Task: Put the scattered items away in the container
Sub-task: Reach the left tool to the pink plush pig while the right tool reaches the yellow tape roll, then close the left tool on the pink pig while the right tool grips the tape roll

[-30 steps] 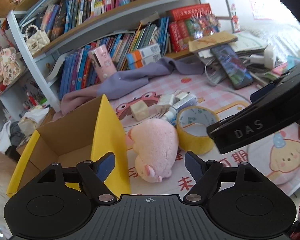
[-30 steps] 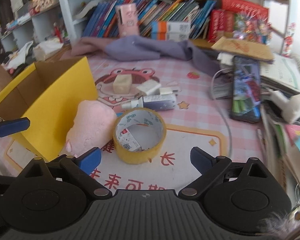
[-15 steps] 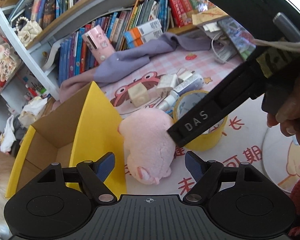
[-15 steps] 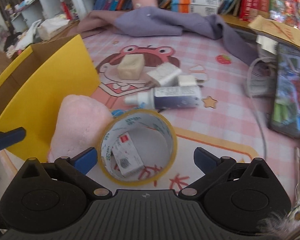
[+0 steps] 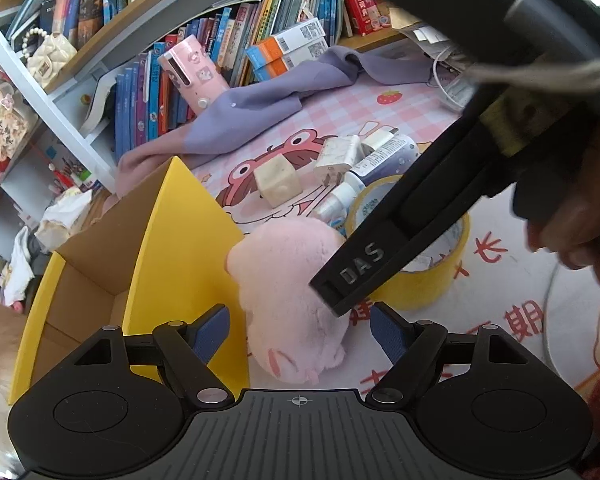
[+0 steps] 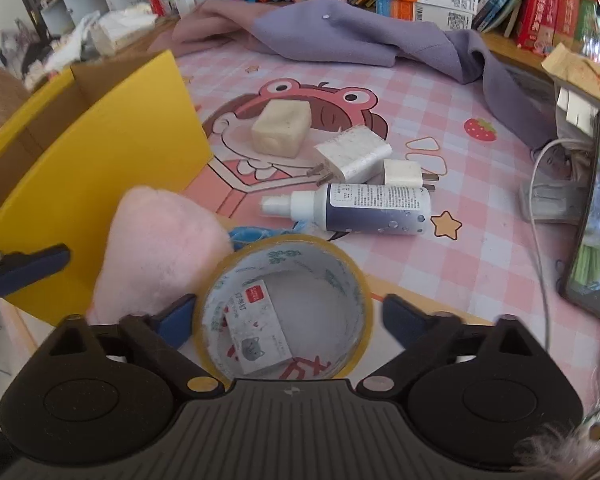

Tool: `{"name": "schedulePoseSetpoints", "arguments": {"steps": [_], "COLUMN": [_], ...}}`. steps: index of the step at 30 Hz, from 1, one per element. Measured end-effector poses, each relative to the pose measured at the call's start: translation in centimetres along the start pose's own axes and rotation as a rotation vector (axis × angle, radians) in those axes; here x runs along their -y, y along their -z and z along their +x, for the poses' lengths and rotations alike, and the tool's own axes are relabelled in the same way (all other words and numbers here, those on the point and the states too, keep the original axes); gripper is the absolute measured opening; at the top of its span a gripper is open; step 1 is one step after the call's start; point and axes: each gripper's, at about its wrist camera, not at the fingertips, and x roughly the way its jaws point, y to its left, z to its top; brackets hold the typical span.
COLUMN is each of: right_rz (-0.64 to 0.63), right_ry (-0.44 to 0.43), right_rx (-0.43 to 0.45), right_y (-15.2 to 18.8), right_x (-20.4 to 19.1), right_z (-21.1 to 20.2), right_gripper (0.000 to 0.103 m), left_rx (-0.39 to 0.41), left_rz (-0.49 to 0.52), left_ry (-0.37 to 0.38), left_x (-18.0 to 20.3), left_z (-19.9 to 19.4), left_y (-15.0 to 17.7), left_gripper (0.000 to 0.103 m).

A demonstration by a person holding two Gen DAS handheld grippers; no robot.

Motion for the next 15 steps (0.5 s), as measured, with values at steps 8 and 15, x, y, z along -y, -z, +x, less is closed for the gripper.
{"name": "schedulePoseSetpoints", "arguments": {"steps": [8,15], "right_rz": [0.09,0.121], "right_ry": [0.041,0.036], "right_rx": [0.039,0.049], "right_y": [0.6,1.4], "right_x": [2.9,3.5], "right_z": [-2.2,-3.2], "right_gripper": [0.088,0.088], "left_rx": [0.0,-0.029], "left_rz": [-0.022,-0.073], "left_ry": [0.003,0.029], "left_x": [0.0,-0.5], "left_z": [2.3,3.8], "left_y": [-1.3,-1.5], "left_gripper": [0.079,0.076]}}
